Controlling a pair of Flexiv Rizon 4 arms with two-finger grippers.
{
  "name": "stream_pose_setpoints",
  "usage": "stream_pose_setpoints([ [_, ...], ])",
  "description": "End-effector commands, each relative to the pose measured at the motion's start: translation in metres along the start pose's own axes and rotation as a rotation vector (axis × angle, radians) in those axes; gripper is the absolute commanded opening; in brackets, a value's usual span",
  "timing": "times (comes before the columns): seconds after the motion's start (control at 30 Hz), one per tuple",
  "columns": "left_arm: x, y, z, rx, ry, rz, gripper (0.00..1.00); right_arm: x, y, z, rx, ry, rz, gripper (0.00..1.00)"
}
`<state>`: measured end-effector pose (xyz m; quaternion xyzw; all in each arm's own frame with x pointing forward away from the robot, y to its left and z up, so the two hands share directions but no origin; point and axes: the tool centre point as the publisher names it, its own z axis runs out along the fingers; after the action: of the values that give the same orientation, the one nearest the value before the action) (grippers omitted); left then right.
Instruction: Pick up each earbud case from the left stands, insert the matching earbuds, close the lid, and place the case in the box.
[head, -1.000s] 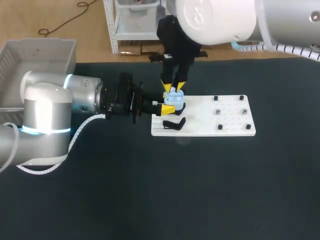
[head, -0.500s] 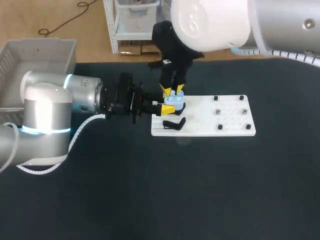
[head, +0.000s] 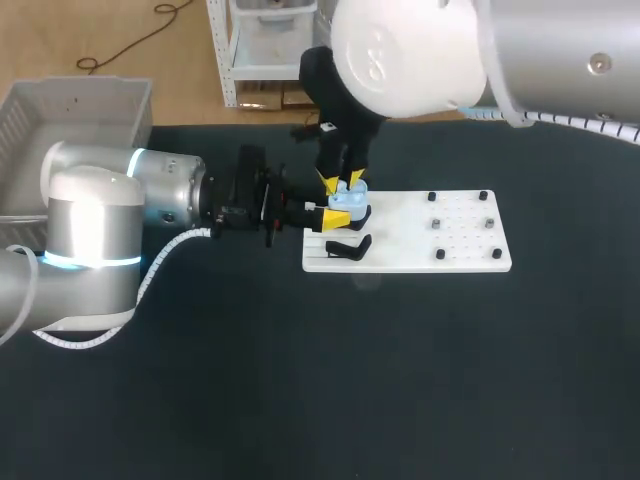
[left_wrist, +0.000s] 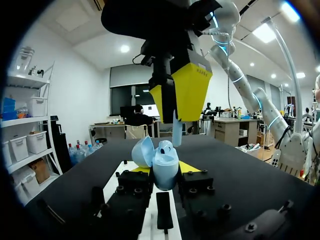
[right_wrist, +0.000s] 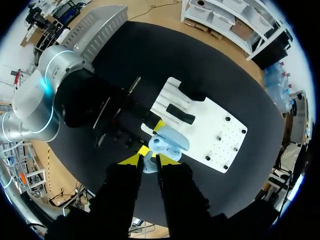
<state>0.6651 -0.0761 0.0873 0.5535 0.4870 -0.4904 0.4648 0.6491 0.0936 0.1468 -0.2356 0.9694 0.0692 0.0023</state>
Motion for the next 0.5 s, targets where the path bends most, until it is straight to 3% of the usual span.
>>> stream_pose_setpoints([
  [0.03, -0.0003, -0.0006, 0.0001, -0.002, 0.002, 0.000, 0.00, 0.0050, 0.0001, 0.0042, 0.016, -0.025, 0.008, 0.00],
  [0.5, -0.0003, -0.0006, 0.0001, -0.002, 0.002, 0.000, 0.00, 0.0016, -0.0023, 0.0089, 0.040, -0.045, 0.022, 0.00],
])
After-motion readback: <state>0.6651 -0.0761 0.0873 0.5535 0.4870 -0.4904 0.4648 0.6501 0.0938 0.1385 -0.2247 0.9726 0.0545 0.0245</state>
